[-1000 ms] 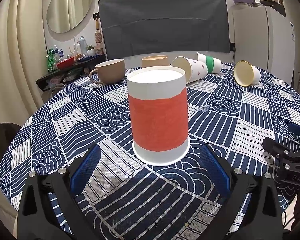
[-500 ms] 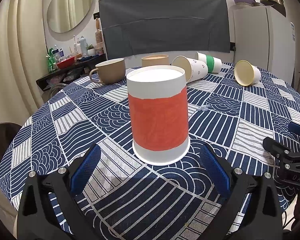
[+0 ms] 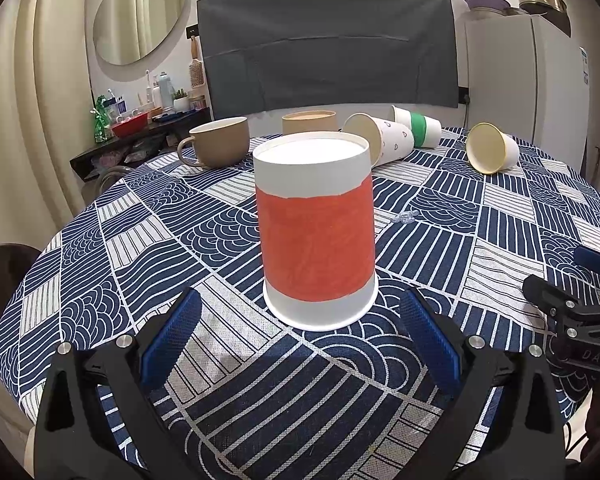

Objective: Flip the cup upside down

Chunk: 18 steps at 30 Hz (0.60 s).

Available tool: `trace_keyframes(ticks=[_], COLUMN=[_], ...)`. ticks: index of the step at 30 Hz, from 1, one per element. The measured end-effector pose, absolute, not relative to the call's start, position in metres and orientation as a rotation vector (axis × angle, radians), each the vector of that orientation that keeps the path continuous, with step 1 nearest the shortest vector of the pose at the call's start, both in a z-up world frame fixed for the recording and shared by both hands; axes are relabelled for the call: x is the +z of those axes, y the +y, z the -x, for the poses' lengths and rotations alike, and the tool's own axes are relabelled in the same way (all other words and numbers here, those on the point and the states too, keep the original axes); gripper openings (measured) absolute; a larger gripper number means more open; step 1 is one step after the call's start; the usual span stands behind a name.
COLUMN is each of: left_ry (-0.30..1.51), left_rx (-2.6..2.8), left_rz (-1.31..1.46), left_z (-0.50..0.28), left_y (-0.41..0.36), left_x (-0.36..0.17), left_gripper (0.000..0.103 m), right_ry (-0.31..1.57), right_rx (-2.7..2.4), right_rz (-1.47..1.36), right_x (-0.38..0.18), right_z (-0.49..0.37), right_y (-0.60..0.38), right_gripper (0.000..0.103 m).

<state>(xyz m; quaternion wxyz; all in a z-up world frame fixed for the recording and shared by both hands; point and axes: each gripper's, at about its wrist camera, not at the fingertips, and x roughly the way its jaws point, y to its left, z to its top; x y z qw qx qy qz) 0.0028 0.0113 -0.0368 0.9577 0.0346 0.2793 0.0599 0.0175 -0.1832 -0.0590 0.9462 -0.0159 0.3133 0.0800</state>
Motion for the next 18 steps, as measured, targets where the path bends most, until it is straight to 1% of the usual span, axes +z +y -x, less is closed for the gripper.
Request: trace_keyframes(ticks=[18], left_ry=[0.563], left_rx=[0.111], left_rz=[-0.064], left_z=[-0.0024], left_y=[0.0115], left_x=[-0.0364], left_gripper=[0.097], right_ry=[0.638], right_rx=[0.163], right_rz=[0.032], right_x=[-0.0592], right_z=[-0.0176], right_y=[-0.1832], right_gripper=[0.095])
